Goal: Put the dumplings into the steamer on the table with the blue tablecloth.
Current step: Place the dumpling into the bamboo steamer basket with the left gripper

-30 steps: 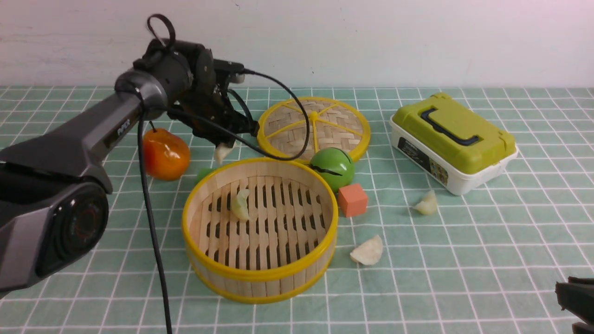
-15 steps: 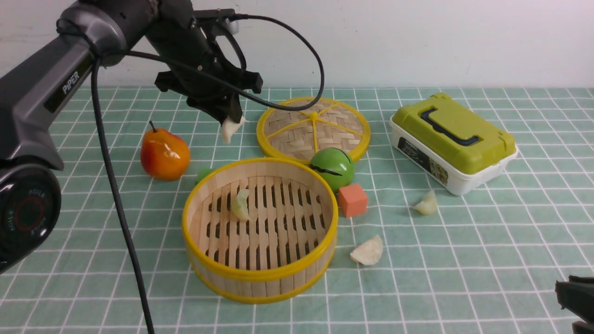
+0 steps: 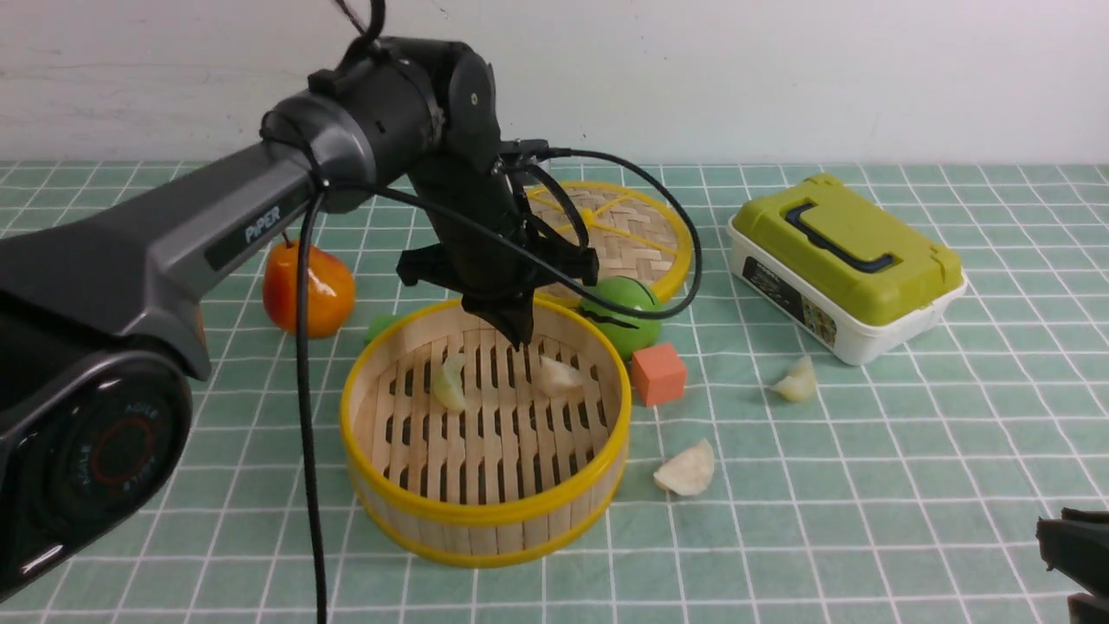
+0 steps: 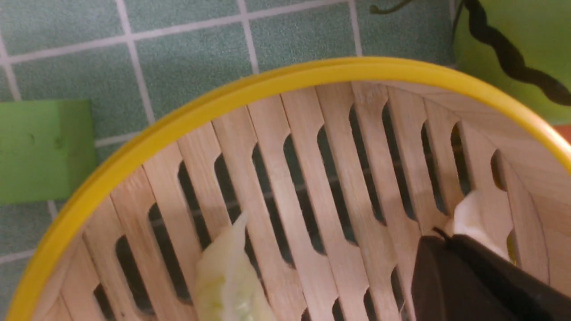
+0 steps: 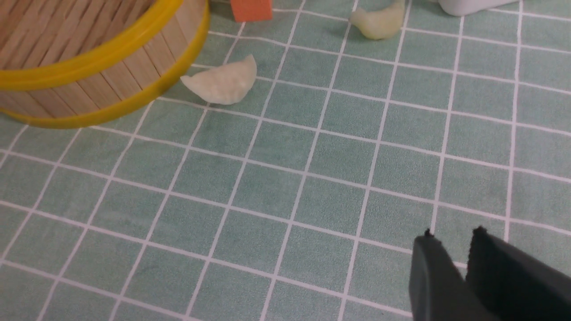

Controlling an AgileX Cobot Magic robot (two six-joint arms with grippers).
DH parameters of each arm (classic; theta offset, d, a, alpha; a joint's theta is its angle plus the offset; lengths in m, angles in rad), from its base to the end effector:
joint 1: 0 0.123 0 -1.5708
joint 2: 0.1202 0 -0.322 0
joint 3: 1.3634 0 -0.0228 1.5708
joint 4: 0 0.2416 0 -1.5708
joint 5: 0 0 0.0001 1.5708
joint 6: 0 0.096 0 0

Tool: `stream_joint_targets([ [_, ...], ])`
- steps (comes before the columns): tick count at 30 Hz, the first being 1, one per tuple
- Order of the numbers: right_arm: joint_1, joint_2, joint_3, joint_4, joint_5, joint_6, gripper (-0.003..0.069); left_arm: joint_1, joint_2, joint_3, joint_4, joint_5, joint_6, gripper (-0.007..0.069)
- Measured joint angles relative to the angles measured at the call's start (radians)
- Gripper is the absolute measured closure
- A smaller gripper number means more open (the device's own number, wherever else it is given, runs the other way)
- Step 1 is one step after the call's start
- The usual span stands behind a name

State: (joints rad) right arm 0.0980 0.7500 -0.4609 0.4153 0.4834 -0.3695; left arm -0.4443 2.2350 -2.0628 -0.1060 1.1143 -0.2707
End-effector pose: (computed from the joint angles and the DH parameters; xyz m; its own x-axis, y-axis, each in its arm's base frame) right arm 0.1064 0.0286 0.2859 -0.6027 -0.0566 -0.7960 -0.2431 0.9631 0.1156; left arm 0.4520 -0.2253 0.2641 -0.9419 0.1041 -0.3192 0.1738 0.9647 -0.1980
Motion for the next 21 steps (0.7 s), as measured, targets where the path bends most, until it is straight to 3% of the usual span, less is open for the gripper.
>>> stream_joint_targets([
  [10,0.0,0.0,0.0,0.027,0.0,0.0,0.053,-0.001,-0.004,0.06,0.045,-0.073,-0.089,0.0638],
  [16,0.0,0.0,0.0,0.028,0.0,0.0,0.053,-0.044,-0.082,0.062,0.053,-0.005,0.009,0.0638],
  [21,0.0,0.0,0.0,0.029,0.0,0.0,0.0531,-0.141,-0.113,0.118,0.053,0.03,0.079,0.0633],
])
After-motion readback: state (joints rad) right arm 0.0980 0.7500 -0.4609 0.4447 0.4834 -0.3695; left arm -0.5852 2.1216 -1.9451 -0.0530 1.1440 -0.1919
